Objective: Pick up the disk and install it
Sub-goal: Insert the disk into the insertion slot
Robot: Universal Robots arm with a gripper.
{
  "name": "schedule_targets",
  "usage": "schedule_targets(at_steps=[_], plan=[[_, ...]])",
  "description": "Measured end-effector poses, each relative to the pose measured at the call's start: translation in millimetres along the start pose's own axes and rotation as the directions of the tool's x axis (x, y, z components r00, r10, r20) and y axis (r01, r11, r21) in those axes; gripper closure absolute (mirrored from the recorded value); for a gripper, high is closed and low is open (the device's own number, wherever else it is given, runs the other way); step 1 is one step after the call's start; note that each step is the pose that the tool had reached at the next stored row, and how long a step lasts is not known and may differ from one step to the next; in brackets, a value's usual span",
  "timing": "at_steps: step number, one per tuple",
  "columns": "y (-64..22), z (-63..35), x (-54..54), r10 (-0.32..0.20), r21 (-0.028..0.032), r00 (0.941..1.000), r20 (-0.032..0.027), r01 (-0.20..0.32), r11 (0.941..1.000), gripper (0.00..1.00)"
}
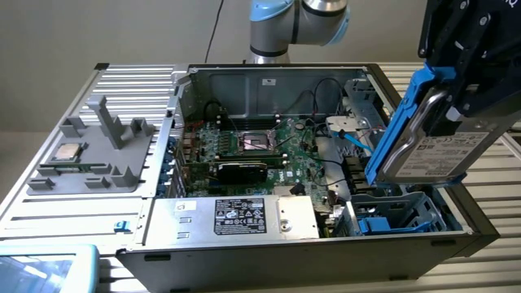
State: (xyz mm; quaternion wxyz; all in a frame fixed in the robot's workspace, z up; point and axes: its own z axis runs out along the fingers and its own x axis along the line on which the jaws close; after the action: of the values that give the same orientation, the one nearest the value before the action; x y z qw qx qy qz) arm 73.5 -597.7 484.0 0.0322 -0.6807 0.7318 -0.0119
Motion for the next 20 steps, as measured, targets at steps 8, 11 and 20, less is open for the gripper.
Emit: schedule_targets(at_steps=[8,11,20], plan=[[-1.7,14.4,7.7,0.000,-0.0003,1.0000,0.0024,0.000,1.0000,0.63],[-1.8,19.6,8.6,0.000,-0.0014,1.0000,0.0025,0.000,1.0000,0.63],[-0.9,36.2,8.8,0.000,-0.0054,1.0000,0.0027,0.000,1.0000,0.63]])
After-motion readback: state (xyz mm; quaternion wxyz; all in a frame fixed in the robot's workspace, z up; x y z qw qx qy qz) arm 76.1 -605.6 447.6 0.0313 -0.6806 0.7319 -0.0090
